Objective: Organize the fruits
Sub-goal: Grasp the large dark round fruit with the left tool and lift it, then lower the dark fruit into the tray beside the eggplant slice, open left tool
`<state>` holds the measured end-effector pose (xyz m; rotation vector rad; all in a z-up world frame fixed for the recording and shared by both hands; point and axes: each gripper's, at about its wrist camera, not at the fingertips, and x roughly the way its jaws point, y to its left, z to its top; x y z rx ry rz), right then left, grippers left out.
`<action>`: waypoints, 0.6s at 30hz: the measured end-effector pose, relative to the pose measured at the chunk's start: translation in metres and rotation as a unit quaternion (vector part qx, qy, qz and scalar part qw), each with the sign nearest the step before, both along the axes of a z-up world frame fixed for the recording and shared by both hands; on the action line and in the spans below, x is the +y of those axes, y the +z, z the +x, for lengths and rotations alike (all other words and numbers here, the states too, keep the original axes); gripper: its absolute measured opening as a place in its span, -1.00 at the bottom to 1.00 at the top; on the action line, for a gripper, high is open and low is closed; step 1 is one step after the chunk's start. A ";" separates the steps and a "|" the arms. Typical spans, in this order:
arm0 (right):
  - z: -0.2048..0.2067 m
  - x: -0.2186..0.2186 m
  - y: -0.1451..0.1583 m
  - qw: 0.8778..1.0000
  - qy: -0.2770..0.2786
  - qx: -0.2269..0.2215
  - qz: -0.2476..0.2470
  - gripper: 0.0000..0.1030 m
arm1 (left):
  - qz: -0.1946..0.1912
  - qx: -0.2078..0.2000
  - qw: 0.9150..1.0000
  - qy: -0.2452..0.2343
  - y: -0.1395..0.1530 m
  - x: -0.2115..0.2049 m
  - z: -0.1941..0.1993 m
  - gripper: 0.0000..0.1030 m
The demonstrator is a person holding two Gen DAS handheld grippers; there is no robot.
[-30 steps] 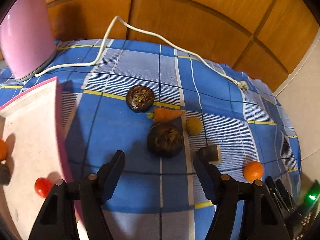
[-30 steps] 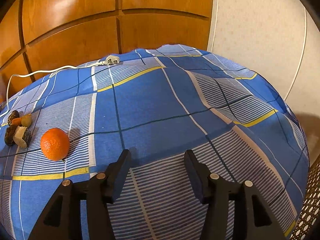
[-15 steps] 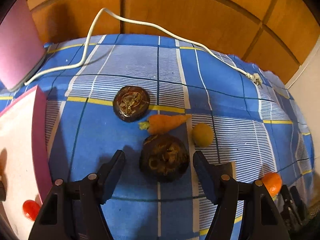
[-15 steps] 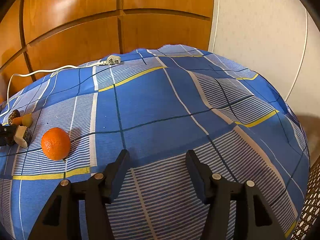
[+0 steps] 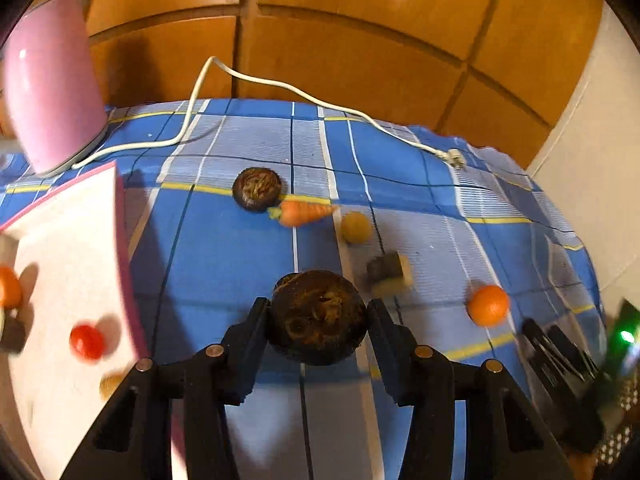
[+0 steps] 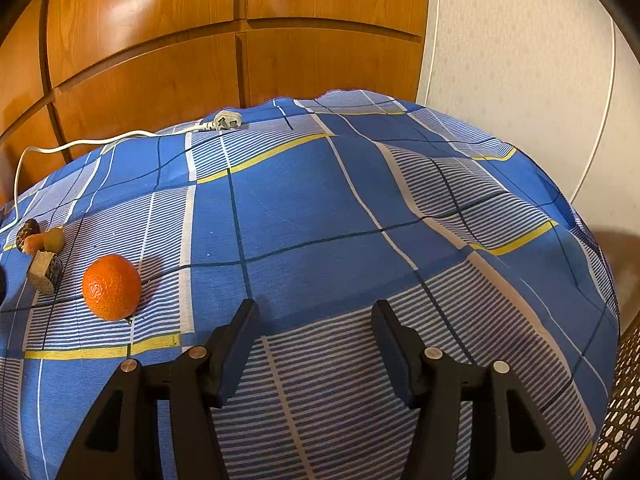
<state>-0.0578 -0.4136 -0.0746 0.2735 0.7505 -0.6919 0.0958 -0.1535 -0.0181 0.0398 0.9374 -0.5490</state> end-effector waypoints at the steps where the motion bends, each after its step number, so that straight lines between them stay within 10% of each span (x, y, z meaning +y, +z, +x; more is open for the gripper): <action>1: 0.000 0.000 0.000 1.000 -0.001 0.000 0.000 0.16 | -0.003 0.000 1.000 -0.001 0.001 0.004 -0.006 -0.03; 11: 0.000 0.000 0.000 1.000 -0.001 0.001 0.000 0.16 | -0.029 -0.009 0.999 0.008 0.011 0.058 -0.067 -0.03; 18: 0.001 0.001 0.000 1.000 0.000 0.005 -0.005 0.16 | -0.052 -0.013 0.994 0.097 0.018 0.131 -0.071 -0.03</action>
